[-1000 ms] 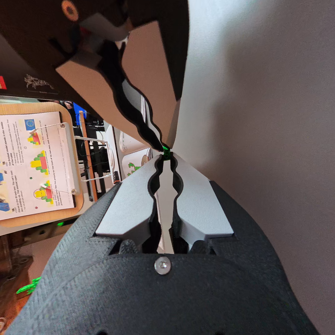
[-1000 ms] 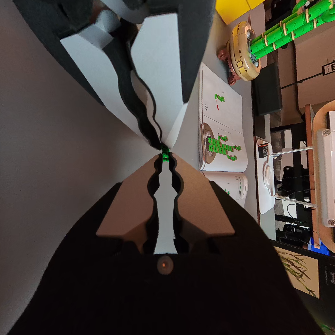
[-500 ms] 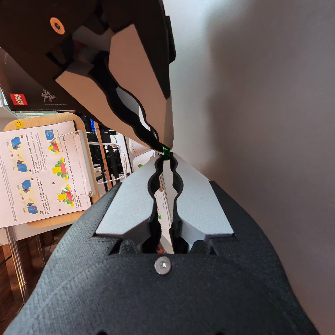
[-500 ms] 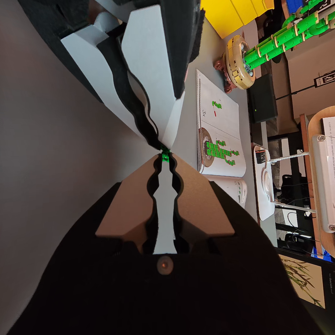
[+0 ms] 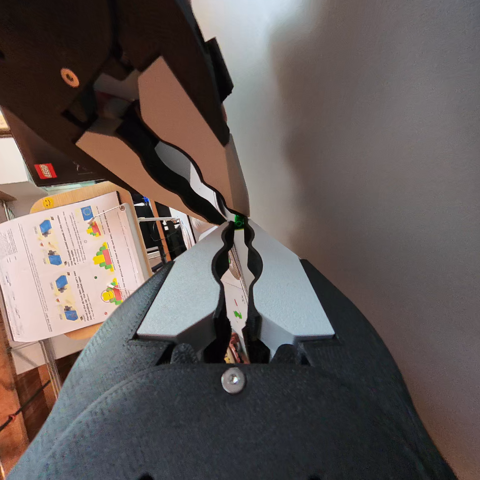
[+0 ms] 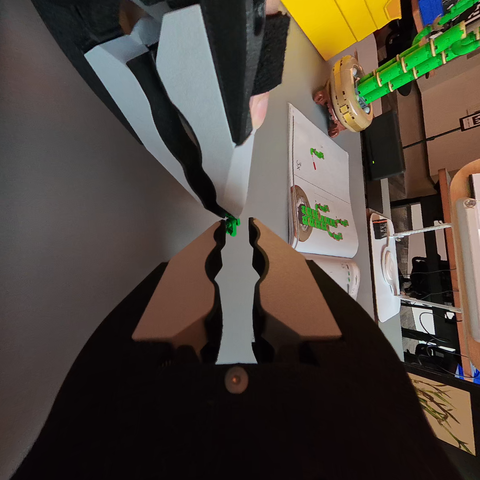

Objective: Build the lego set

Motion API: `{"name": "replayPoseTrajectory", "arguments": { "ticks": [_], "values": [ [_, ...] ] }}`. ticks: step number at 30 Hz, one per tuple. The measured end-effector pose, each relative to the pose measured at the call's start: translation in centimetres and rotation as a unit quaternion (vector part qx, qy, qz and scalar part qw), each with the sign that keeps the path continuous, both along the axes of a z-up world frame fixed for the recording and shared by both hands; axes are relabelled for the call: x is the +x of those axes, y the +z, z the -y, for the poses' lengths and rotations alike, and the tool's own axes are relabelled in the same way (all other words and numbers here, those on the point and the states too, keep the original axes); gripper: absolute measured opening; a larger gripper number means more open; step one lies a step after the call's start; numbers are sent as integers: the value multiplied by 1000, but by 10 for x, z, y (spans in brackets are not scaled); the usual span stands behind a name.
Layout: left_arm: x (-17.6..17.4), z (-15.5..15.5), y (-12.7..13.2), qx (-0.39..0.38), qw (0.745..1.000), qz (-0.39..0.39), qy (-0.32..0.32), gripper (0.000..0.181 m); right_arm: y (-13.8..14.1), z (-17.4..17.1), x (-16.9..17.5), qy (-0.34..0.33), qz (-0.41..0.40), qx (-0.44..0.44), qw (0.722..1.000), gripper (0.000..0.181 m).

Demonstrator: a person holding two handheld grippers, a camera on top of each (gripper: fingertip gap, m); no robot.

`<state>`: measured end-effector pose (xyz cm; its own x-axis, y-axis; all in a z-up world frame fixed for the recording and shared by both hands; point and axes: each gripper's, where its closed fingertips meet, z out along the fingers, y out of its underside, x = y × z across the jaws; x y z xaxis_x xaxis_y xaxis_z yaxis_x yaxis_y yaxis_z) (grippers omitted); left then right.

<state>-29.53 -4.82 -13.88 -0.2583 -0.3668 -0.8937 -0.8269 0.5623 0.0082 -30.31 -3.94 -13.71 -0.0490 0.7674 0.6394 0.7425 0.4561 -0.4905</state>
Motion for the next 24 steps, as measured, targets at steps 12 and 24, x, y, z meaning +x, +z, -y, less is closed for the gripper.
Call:
{"name": "replayPoseTrajectory", "arguments": {
  "ticks": [12, 24],
  "values": [
    [9, 17, -9, 58, 993, -68, -78, 5, -13, 18, 7, 33, 31, -57, 997, 10],
    [11, 10, 17, 87, 994, 25, -68, 7, 11, 11, 11, 13, -28, -70, 997, 9]
  ]
}}
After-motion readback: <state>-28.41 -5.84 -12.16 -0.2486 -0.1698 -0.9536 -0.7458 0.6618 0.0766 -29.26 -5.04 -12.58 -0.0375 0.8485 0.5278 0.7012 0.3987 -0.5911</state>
